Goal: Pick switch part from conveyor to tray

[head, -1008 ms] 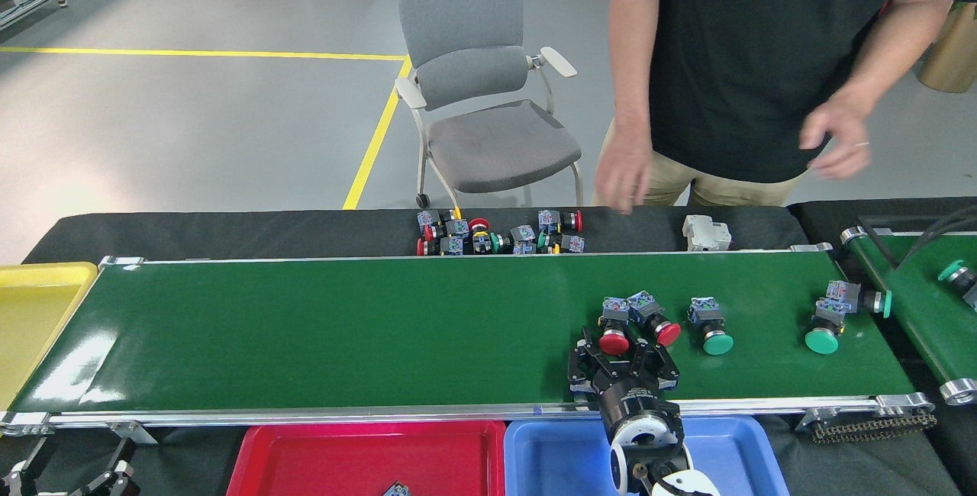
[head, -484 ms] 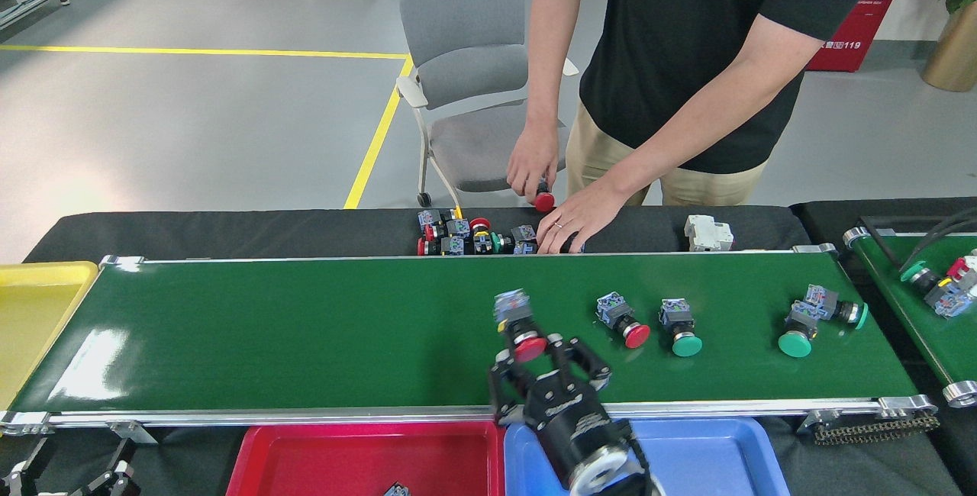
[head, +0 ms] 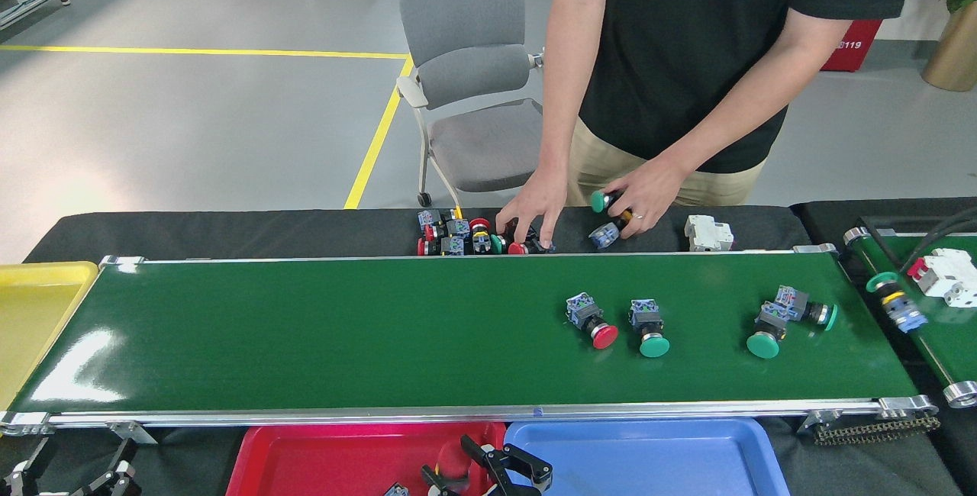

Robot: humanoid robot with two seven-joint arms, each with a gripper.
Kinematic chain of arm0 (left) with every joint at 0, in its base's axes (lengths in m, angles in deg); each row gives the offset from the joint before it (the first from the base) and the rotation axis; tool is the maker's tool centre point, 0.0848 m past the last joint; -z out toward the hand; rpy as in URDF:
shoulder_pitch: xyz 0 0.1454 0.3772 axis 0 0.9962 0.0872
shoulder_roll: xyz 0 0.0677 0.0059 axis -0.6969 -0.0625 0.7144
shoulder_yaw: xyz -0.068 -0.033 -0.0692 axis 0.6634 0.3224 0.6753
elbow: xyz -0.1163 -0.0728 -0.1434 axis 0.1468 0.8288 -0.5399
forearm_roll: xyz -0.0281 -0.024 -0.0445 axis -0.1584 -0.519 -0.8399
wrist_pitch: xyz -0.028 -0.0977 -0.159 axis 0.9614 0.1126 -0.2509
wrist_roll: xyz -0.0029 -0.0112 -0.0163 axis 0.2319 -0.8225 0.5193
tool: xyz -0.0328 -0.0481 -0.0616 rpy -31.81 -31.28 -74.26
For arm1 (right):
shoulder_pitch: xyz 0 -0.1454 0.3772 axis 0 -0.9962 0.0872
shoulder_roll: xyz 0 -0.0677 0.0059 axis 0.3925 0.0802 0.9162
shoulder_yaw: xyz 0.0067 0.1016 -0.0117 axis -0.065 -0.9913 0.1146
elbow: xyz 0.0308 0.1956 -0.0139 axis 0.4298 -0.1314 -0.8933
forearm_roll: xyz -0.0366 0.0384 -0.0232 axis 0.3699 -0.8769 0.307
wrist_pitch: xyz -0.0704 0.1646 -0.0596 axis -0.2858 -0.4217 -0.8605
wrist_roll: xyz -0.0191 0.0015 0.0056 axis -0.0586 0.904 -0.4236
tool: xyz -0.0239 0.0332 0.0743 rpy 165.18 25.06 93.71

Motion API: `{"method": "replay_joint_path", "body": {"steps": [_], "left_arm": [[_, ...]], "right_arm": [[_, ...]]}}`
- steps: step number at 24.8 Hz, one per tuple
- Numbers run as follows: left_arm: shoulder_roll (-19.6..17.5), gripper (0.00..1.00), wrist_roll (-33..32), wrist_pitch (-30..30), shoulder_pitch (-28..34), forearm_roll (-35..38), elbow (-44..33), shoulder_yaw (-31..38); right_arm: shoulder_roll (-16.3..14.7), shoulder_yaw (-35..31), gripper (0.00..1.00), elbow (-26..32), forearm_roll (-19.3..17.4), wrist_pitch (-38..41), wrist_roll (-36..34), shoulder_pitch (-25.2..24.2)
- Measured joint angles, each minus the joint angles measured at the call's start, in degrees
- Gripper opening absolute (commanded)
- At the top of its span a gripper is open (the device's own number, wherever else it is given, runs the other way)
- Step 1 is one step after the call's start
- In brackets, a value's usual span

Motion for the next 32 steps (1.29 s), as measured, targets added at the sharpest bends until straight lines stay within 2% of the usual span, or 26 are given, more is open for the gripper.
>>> {"method": "replay_joint_path", "body": {"steps": [3,6,10,13,16,18,25,29,32], "left_arm": [[-0.4,1.00,0.5,0.0,0.0,0.1,-0.4,-0.3],[-0.4,1.00,1.5,-0.1,0.0,0.2,-0.7,-0.8],[-0.6,1.00,2.0,-0.1,0.4,0.2,-2.1,-0.9],[-0.6,1.00,2.8,-0.1,0.9,0.2,-2.6,-0.9],[-0.6,1.00,3.7,-0.5,1.2,0.2,-2.7,-1.0],[-0.8,1.00,3.9,-1.7,1.4,0.2,-2.5,-1.0],[-0.7,1.00,3.8,-3.6,1.4,0.2,-2.2,-0.9],[-0.7,1.00,1.9,-1.9,0.9,0.2,-2.1,-0.8],[-0.7,1.00,0.8,-1.3,0.2,0.2,-1.6,-0.8]], "right_arm": [[2.5,-3.7,1.00,0.6,0.4,-4.9,-0.3,2.9],[2.8,-8.1,1.00,0.7,2.0,-13.1,-6.0,6.1],[-1.2,-11.6,1.00,0.7,3.1,-25.0,-14.8,5.1],[-4.1,-12.0,1.00,0.7,3.1,-30.2,-16.4,0.6],[-4.5,-12.0,1.00,0.7,3.1,-32.0,-17.6,-5.3],[-4.5,-11.9,1.00,0.7,3.1,-32.2,-18.1,-7.2],[-4.5,-11.9,1.00,0.8,3.1,-32.3,-18.5,-7.7],[-4.5,-11.9,1.00,-0.5,3.1,-32.5,-17.6,-4.3],[-3.5,-11.4,1.00,-5.6,3.2,-32.7,-14.8,2.5]]}}
